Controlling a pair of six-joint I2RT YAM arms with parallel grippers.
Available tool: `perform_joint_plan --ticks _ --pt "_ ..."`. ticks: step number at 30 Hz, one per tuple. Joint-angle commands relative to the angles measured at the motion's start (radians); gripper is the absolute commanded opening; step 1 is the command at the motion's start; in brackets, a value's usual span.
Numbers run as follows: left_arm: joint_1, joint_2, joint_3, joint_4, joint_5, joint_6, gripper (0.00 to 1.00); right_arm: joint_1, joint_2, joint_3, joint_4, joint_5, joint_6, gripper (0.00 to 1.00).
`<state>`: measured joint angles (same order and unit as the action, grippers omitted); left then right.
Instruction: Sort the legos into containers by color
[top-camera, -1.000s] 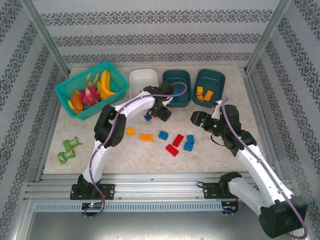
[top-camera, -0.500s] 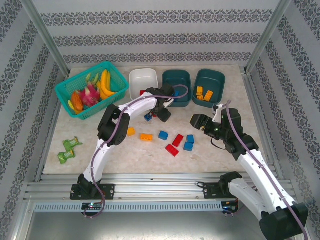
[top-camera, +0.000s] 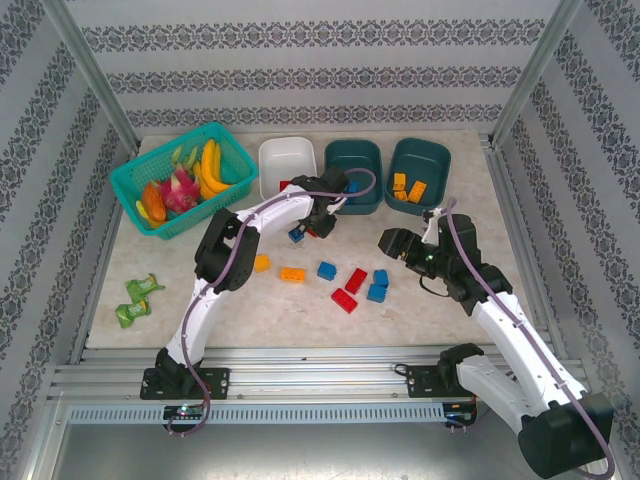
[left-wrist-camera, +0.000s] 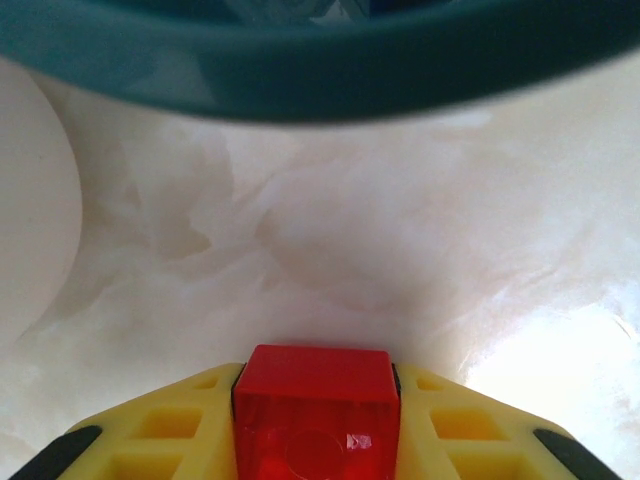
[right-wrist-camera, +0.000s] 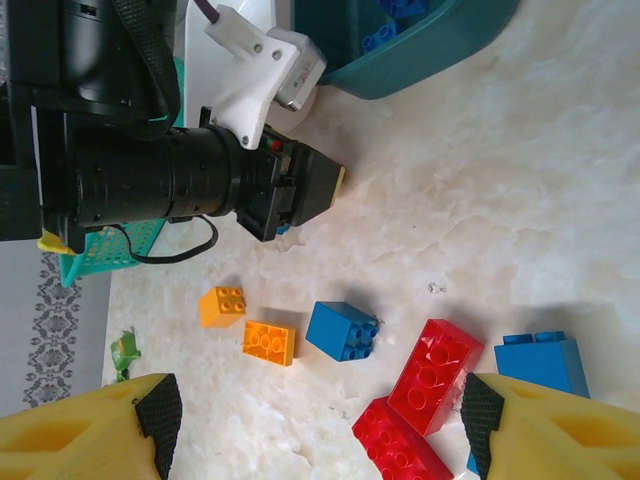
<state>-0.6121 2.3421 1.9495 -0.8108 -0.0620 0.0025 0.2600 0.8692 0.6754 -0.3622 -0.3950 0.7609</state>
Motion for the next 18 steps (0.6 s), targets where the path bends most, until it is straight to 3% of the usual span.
perform_joint_plan --ticks 1,9,18 --pt "0.012 -0.069 -0.026 0.011 -0.017 -0.054 0.30 0.007 0.002 0.027 0.026 -0.018 -0.004 0.76" --pt "0.043 -0.180 0.065 -0.031 -0.007 -0.187 0.30 0.027 0.047 0.107 0.032 -0.035 -0.049 0.76" --pt "0.225 -0.086 0.253 -0.029 0.174 -0.387 0.31 0.080 0.271 0.278 0.136 -0.013 -0.050 0.76"
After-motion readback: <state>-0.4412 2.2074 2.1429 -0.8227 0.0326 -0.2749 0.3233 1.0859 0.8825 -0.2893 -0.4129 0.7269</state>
